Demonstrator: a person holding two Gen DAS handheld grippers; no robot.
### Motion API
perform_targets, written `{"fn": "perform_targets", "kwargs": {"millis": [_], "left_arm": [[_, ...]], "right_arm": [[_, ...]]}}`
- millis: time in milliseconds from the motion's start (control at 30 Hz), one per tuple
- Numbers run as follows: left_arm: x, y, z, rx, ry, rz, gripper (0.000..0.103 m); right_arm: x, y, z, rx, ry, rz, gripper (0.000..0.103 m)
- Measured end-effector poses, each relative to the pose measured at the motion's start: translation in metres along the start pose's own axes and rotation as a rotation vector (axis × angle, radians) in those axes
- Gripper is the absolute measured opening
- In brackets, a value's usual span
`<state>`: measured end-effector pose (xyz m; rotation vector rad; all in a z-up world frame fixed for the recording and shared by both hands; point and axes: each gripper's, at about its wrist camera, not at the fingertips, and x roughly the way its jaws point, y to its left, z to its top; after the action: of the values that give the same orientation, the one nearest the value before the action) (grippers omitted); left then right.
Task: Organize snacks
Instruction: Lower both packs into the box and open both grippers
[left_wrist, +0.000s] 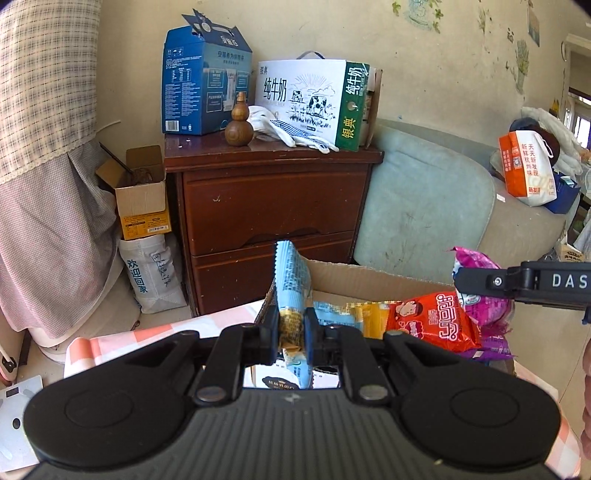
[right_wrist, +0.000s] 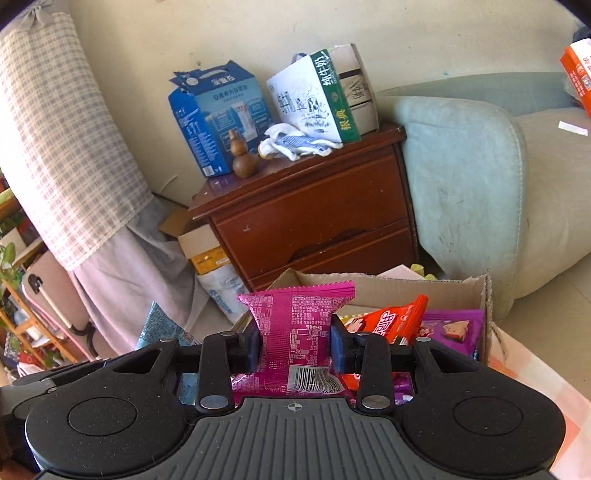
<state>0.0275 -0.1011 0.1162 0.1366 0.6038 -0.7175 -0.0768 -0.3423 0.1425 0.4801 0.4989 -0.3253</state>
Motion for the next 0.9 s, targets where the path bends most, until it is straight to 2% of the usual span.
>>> {"fn": "perform_targets", "kwargs": {"millis": [400,733,800,900], "left_arm": [[0.061,-0.026,0.031,0.057,0.004,-0.055,0.011],[0.099,-0.032,0.033,0.022,0.051,-0.102,0.012],[0.104,-0.03,0.031,0.014,0.055,-0.103,0.014],[0.1,-0.029,0.03,0.023,0.038,-0.077,0.033]], "right_arm": [[0.007,-0.03,0.009,0.152,-0.047,-0.062,0.035],[0.031,-0.026,0.004,0.183,-0.043,-0.07,0.035],[0.037,-0.027,0.002,0.194,-0.037,-0.071,0.037],[0.043,-0.027,0.001,0.211,-0.036,-0.087,0.041]]}}
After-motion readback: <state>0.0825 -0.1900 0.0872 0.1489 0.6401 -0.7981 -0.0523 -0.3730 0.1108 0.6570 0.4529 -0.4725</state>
